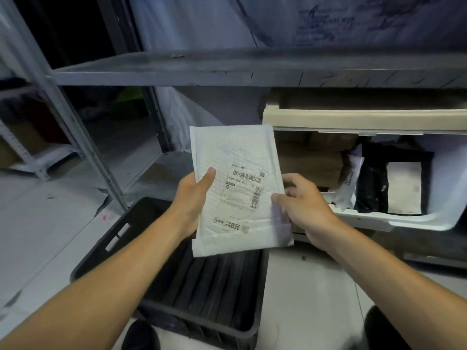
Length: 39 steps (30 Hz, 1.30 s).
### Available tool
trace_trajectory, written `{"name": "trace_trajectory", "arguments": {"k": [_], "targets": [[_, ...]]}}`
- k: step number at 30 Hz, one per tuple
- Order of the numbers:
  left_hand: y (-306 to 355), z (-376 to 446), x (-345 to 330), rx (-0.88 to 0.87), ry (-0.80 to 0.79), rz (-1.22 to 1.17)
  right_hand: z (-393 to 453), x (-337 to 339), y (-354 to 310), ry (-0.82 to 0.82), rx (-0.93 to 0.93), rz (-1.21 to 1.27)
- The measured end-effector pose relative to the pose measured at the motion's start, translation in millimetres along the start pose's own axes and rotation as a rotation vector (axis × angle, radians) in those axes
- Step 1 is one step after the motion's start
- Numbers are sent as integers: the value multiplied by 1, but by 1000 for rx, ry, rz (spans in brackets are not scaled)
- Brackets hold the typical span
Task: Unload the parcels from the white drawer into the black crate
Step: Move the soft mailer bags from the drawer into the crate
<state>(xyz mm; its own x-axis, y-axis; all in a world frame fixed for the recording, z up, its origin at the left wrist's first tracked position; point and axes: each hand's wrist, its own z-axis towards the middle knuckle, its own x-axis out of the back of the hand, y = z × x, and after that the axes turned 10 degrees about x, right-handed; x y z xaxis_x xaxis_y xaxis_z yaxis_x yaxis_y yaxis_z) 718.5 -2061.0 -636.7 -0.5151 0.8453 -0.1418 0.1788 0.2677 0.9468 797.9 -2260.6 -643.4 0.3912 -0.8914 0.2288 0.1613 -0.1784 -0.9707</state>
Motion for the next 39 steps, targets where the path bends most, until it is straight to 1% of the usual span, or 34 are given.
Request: {"name": "trace_trajectory", "arguments": {"k": [3, 5, 7, 9, 11, 14, 16, 20, 22, 24, 27, 31, 34, 39], "targets": [[-8, 8, 13, 51, 30, 98, 6, -20, 9, 19, -44, -43], [-12, 17, 22, 94, 95, 181, 11, -35, 21, 29, -105, -70], [-17, 28, 34, 115, 124, 325, 15, -51, 35, 30, -152, -106], [-25, 38, 47, 123, 107, 475, 19, -66, 52, 7, -189, -128], [-36, 47, 61, 128, 158, 596, 22, -80, 69, -11, -229, -146], [-61, 67, 74, 118, 307, 654, 29, -99, 95, 6, -265, -153], [-83, 81, 79, 154, 377, 654, 34, -112, 116, 19, -318, -157], [-131, 107, 89, 228, 415, 755, 37, -143, 158, -74, -474, -135], [-156, 119, 94, 266, 406, 775, 39, -157, 178, -102, -533, -115], [-180, 133, 100, 297, 382, 784, 41, -166, 197, -85, -583, -102], [-208, 155, 103, 346, 320, 812, 48, -175, 221, -63, -660, -141], [-236, 179, 99, 367, 212, 848, 59, -183, 250, -71, -776, -192], [-256, 193, 97, 379, 150, 881, 70, -185, 272, -31, -838, -205], [-290, 208, 95, 432, 82, 863, 78, -192, 300, 18, -929, -219]]}}
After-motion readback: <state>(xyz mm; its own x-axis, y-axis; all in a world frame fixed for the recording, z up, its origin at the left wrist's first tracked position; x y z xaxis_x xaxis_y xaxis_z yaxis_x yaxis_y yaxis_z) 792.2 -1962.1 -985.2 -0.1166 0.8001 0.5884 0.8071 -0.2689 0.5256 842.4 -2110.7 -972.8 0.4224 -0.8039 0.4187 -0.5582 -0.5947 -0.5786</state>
